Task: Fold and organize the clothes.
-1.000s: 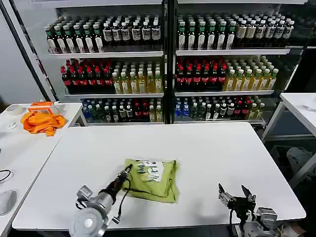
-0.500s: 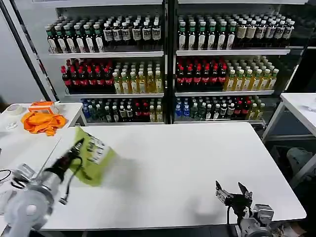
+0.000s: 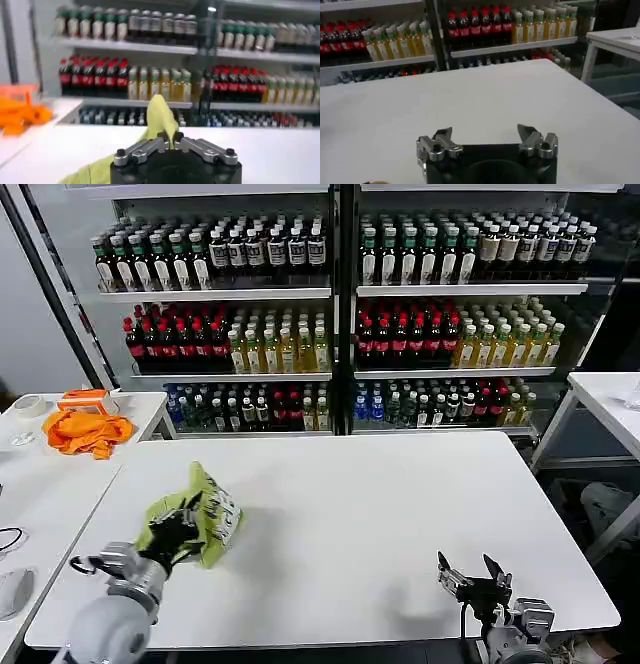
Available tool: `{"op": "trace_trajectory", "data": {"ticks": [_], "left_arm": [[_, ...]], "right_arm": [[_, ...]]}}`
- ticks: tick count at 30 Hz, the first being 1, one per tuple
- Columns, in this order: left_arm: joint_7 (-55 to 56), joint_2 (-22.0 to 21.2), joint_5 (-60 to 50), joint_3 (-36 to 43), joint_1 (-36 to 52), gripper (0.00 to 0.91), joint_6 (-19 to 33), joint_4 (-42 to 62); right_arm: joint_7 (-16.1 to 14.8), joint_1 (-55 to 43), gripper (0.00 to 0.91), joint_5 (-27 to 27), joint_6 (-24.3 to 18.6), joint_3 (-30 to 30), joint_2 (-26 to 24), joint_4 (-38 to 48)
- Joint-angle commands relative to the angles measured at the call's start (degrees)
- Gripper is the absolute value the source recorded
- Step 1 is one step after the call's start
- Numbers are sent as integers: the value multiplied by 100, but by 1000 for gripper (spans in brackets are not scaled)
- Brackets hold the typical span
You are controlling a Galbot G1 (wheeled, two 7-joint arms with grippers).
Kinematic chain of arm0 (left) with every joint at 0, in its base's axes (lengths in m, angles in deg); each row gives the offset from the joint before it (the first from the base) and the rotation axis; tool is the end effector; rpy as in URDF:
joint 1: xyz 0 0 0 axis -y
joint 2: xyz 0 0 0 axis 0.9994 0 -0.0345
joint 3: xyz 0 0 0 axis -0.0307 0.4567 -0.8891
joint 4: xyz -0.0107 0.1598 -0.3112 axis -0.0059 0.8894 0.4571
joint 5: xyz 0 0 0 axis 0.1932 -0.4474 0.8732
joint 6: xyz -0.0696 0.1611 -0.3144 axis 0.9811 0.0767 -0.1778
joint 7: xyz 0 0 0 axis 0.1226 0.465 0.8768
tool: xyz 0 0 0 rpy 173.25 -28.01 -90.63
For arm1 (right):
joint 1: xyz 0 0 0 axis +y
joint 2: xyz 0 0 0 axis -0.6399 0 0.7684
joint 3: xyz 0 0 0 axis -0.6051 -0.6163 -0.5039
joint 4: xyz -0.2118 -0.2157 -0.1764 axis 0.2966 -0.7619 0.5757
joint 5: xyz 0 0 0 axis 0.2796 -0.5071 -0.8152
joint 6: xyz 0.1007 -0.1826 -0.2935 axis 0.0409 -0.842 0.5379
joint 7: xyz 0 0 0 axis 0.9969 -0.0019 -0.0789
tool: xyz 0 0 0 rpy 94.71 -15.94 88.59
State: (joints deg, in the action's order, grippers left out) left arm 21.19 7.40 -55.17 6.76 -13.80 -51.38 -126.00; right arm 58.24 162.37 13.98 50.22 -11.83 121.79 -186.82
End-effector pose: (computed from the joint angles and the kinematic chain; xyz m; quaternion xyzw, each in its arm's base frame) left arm 0.2614 0.0815 -0.2536 -0.0651 -0.9921 -0.0072 0.1069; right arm 0.1742 -0.0527 -0.2354 -0.0203 -0.9749 -0.0392 0.2184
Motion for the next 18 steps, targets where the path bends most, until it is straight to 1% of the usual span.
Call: {"op": "trace_trajectory", "data": {"ticks": [1, 6, 11, 12, 13, 14, 15, 16, 17, 18], "left_arm": [[-114, -138, -2023, 1647, 175, 50, 78, -518], [-17, -332, -1956, 2033, 308, 50, -224, -485], [352, -720, -2300, 2510, 575, 50, -741, 43], [372, -786, -2294, 2585, 615, 71, -767, 110], [401, -884, -2263, 2723, 689, 111, -806, 274], [427, -995, -2207, 2836, 775, 262, -790, 360], [461, -1064, -2165, 2917, 824, 282, -775, 402], [528, -1236, -2021, 3054, 950, 312, -722, 477], [531, -1369, -1913, 3151, 1061, 322, -687, 521], [530, -1431, -1872, 3169, 1122, 353, -666, 562]], "right_arm": [[-8, 60, 907, 79, -5, 181, -82, -8], [-9, 35, 907, 103, -5, 208, -102, 23], [-9, 0, 907, 101, -2, 199, -93, 58], [-8, -4, 907, 100, -1, 195, -90, 59], [-13, -22, 907, 100, 1, 188, -84, 56], [-17, -26, 907, 101, 2, 185, -81, 53], [-21, -46, 907, 101, 6, 177, -79, 52], [-24, -65, 907, 100, 17, 158, -72, 36], [-25, -81, 907, 101, 29, 146, -67, 29], [-29, -92, 907, 99, 29, 143, -62, 28]]}}
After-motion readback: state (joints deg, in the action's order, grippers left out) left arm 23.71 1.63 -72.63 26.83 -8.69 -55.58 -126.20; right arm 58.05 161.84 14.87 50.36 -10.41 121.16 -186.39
